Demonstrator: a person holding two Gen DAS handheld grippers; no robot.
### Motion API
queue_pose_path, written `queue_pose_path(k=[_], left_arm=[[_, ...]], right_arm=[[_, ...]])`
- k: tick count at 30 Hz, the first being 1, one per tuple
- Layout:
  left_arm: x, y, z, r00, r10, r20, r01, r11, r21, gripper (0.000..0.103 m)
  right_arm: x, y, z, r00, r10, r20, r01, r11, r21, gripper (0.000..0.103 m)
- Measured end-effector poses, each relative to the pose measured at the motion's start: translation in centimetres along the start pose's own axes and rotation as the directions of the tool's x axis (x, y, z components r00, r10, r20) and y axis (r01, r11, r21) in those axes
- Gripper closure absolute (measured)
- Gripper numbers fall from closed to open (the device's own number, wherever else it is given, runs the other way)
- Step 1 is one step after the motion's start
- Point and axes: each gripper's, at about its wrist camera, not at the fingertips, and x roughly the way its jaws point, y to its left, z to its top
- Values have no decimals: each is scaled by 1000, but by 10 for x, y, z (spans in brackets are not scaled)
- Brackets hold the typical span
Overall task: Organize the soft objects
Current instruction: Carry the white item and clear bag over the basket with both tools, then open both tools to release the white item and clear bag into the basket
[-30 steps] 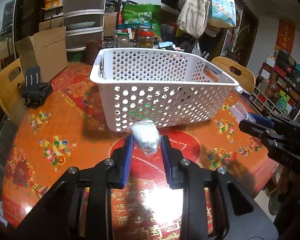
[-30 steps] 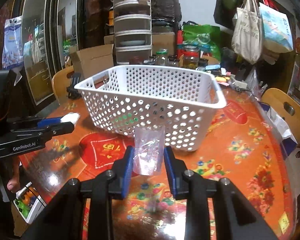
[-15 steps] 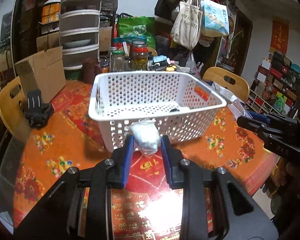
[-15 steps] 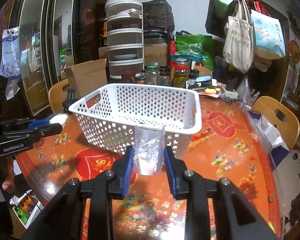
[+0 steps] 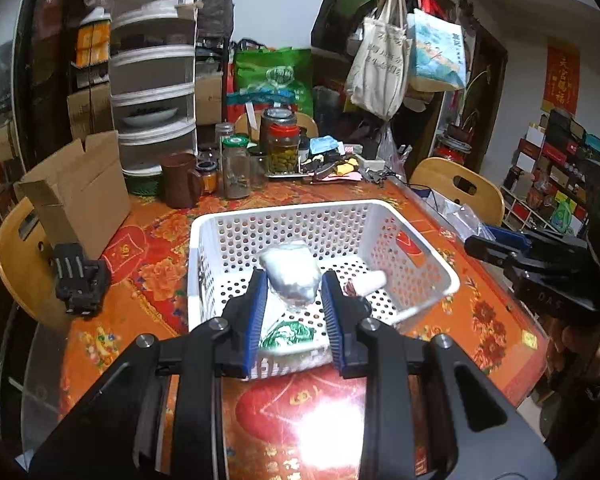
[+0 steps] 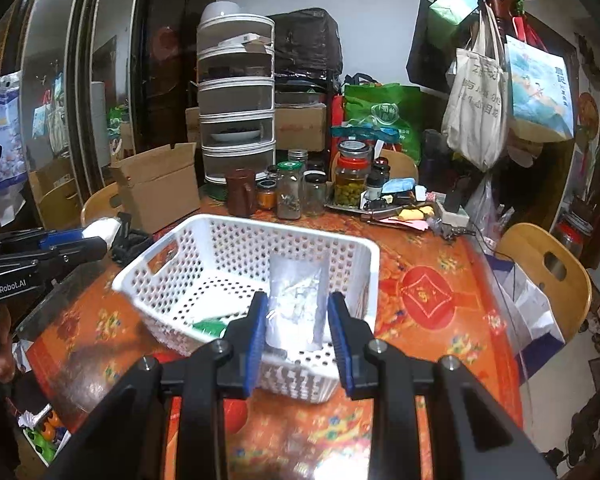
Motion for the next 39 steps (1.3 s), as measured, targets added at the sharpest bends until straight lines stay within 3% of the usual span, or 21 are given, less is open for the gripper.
queue_pose_path(k=[6, 11, 22, 28, 35, 39], left_arm=[[53, 3, 34, 996, 35, -82, -36, 999, -10, 77], [107, -1, 45, 984, 65, -164, -64, 998, 11, 77], [198, 5, 17, 933, 96, -346, -93, 995, 26, 77], [213, 12, 3, 919, 108, -378, -108, 994, 21, 77], [212, 17, 0, 920, 102, -379, -108, 994, 5, 77], [207, 19, -1, 924, 102, -369, -109, 994, 2, 77]], right_arm=[[53, -7, 24, 995, -7, -95, 7, 1000, 1, 74], [107, -6, 23, 979, -23, -201, 22, 1000, -8, 74], [160, -1, 10, 946, -39, -323, 35, 999, -16, 74], [173, 6, 3, 931, -45, -363, 31, 999, -44, 74], [177, 6, 0, 926, -42, -376, 31, 999, -35, 74], [172, 4, 1, 933, -34, -357, 31, 999, -15, 71]])
